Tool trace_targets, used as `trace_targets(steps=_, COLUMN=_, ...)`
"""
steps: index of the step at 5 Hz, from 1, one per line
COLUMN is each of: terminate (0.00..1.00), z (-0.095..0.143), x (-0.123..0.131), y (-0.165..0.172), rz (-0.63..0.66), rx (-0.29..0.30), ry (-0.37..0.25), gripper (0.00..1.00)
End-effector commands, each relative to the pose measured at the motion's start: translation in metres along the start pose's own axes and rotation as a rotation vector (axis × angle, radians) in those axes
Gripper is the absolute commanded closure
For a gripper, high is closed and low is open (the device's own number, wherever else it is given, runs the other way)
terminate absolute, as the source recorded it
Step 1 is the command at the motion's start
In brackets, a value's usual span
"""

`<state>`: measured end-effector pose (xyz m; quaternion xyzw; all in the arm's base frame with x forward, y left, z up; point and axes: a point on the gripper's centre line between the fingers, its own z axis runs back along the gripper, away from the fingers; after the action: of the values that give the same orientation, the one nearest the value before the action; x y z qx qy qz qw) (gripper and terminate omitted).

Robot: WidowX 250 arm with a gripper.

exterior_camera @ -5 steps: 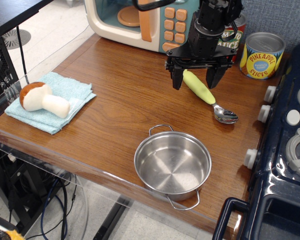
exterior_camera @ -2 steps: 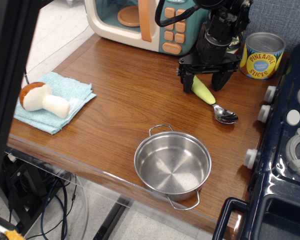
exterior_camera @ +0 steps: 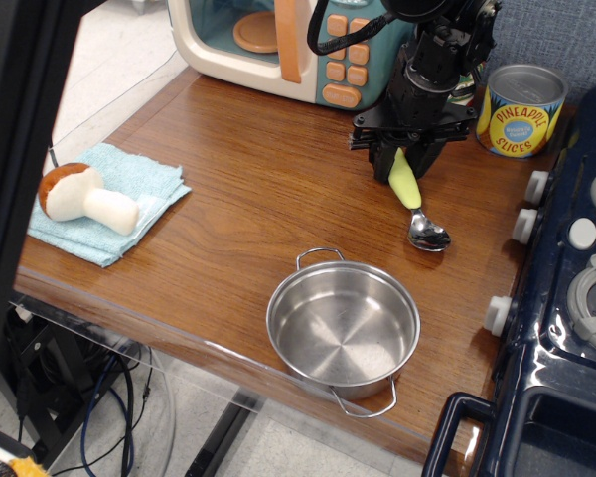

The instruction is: PICK UP THE SPOON AND PUT NEAR TO THE VESSEL

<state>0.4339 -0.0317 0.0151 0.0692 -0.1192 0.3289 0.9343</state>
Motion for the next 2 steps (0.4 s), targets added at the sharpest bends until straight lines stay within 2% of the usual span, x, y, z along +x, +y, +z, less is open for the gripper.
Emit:
trace_targets(steps=1, terminate=0.00, z=0.038, x=0.014, y=0.020, rz=0.028, rx=-0.068, ry=-0.019, gripper=1.00)
trace_targets(steps=2, terminate=0.00, z=0.057, x=0.023, y=0.029, rz=0.044, rx=-0.089, ry=-0.035, gripper=1.00)
